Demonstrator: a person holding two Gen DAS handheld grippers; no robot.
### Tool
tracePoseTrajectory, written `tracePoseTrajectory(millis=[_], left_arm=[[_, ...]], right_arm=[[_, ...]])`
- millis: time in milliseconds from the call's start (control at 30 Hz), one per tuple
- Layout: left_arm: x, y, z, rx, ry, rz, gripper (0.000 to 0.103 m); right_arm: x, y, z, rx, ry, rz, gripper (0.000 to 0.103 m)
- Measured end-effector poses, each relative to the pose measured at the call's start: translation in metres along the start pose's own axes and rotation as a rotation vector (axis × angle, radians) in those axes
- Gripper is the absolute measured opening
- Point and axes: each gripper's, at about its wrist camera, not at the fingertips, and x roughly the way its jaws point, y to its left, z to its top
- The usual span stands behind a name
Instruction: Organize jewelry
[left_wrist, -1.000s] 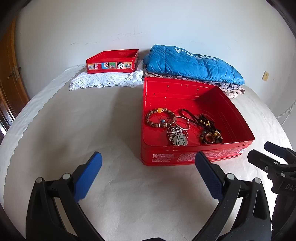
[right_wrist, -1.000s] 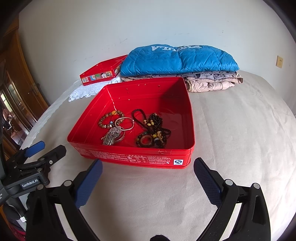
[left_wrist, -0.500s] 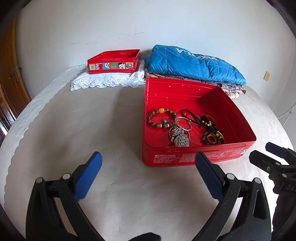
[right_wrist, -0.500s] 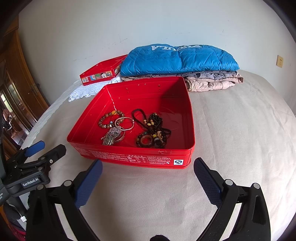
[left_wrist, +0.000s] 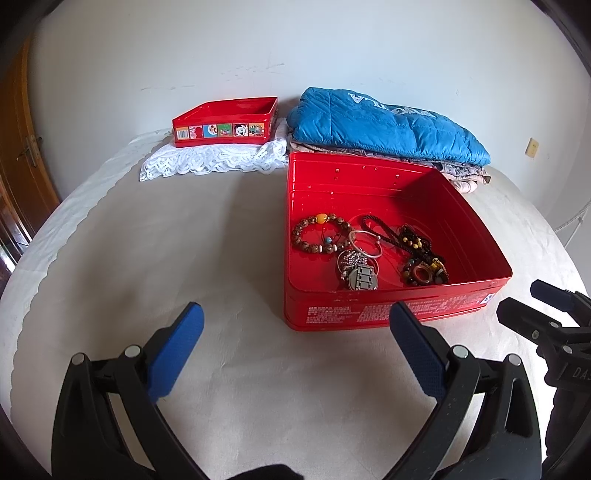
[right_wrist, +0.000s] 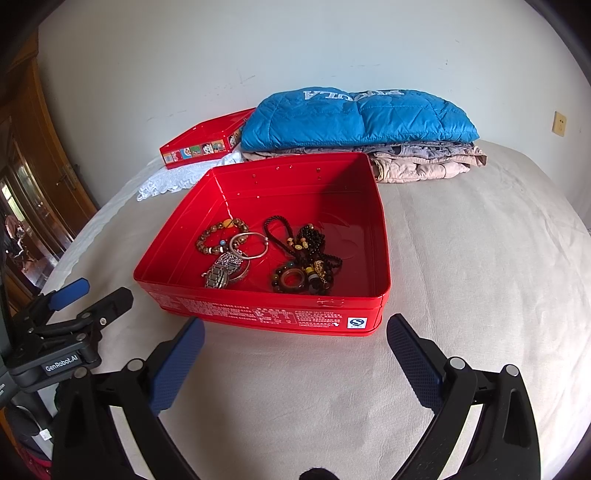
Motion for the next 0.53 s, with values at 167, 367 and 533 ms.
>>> tracePoseTrajectory(millis=[167, 367, 533], left_arm=[[0.0001, 0.0009, -0.0001, 0.0, 0.0, -0.001, 0.1], [0.0, -0.0001, 0.0007, 0.006, 0.002, 0.003, 0.1], [0.0004, -0.0004, 0.0013, 0.008, 0.001, 0.004, 0.1]], right_arm=[[0.0006, 0.0002, 0.0001, -0.001, 0.001, 0.0, 0.099], [0.0017, 0.0007, -0.0003, -0.002, 0.002, 0.0, 0.099], [0.002, 0.0003, -0.0004, -0.003, 0.002, 0.0, 0.099]])
